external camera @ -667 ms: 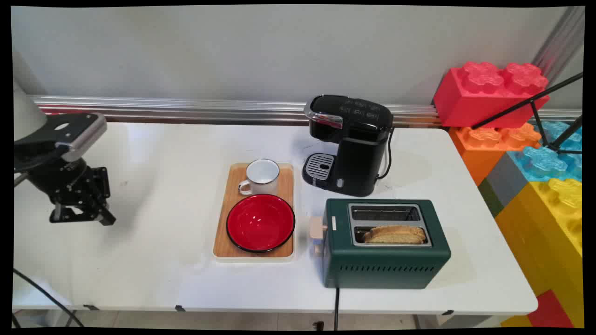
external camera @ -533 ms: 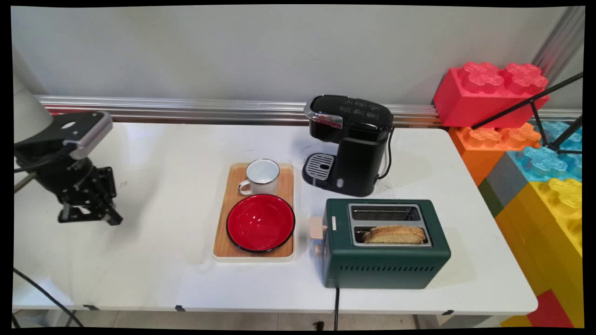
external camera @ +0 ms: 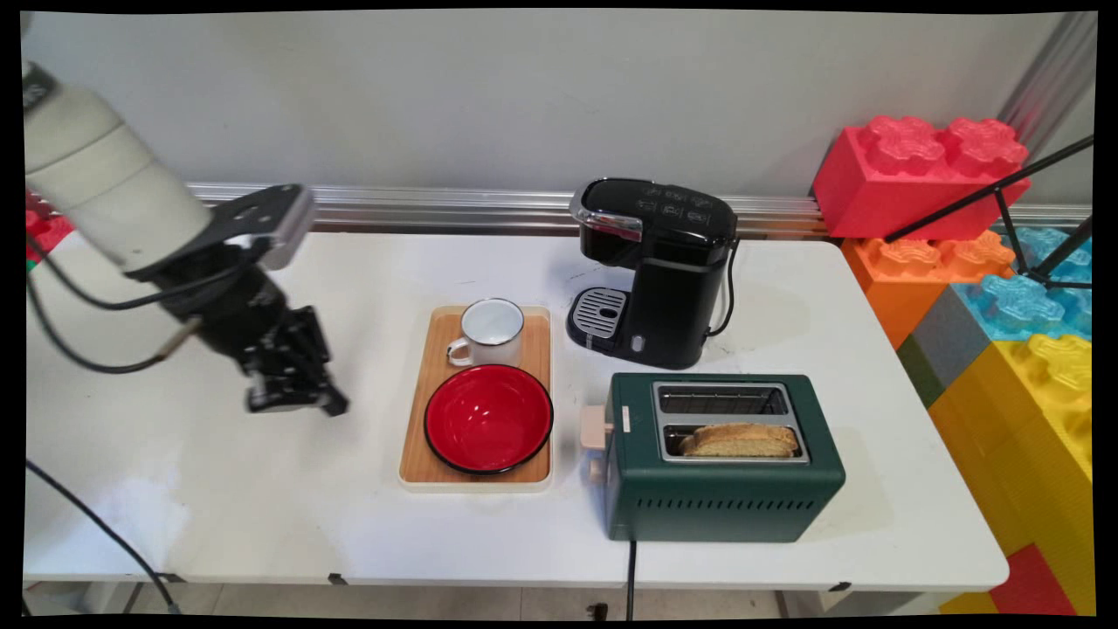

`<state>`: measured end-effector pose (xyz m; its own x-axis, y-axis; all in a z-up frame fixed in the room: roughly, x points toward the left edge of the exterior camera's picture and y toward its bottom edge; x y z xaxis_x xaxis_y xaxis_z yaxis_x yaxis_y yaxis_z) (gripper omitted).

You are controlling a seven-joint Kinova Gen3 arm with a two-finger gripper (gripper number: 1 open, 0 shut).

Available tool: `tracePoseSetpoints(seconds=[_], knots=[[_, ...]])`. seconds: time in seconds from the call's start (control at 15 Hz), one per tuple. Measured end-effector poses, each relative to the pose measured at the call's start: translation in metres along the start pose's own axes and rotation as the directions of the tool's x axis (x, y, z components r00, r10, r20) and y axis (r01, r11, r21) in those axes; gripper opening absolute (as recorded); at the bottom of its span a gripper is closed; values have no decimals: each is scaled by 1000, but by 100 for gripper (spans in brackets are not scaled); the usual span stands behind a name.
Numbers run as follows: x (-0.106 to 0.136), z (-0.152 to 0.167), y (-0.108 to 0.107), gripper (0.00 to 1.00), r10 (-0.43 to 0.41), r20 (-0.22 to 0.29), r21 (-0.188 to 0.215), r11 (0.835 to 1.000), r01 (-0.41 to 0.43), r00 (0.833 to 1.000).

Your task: Press the toaster switch

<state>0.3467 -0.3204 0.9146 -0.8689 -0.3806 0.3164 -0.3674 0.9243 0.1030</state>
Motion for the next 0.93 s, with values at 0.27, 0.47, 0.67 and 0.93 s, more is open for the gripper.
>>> tracePoseSetpoints(seconds=[0.27,0.47,0.67,0.93], knots=[[45,12,1,0,-25,-61,5,1000,26,998],[78,21,2,0,-36,-91,-1,999,36,995],[105,30,3,0,-37,-108,-7,999,36,994],[136,42,4,0,-27,-112,-16,1000,26,993]])
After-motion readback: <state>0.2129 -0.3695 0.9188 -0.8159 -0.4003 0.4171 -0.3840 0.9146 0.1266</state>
